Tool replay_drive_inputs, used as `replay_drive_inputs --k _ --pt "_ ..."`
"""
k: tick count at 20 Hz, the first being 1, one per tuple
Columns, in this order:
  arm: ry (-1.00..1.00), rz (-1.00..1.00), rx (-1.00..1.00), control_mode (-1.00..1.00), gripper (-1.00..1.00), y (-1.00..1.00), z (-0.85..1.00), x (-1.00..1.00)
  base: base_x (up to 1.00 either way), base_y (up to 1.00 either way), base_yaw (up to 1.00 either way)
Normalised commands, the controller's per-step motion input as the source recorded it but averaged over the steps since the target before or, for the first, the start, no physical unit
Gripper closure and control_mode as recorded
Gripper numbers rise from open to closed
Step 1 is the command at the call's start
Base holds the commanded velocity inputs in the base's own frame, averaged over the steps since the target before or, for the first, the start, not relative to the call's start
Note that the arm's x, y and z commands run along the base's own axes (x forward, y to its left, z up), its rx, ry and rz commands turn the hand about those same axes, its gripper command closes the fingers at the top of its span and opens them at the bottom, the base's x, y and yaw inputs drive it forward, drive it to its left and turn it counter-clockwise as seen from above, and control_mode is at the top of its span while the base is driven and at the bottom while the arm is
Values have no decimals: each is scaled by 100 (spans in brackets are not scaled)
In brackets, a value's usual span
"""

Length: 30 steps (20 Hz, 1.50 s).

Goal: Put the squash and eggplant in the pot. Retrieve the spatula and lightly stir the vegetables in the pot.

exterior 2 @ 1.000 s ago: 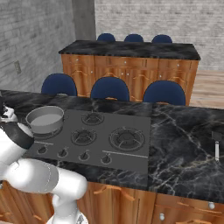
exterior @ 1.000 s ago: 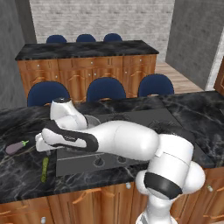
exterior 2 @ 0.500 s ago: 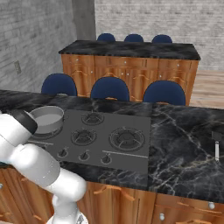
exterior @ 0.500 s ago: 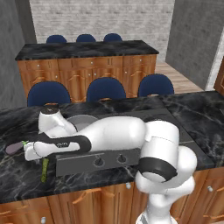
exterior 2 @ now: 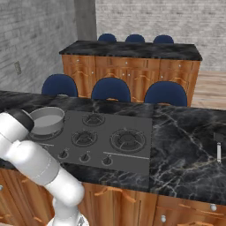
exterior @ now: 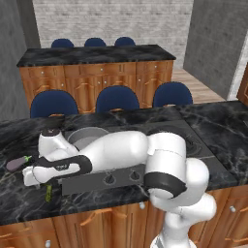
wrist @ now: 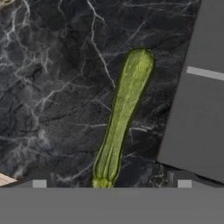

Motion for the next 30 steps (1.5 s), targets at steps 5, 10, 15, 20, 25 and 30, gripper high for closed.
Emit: replay_drive_inputs --k 5,10,15,20,25,30 --pt "3 0 -2 -100 -100 8 -45 0 0 0 0" --pt "4 0 -5 -100 -100 17 -29 0 0 0 0" --pt "5 0 -6 -100 -100 12 -22 0 0 0 0" --pt "5 0 -1 -100 -100 2 -33 -1 0 0 0" --pt "9 0 0 -100 -100 0 -22 -1 0 0 0" --pt "3 0 0 -100 -100 0 -16 -8 0 0 0"
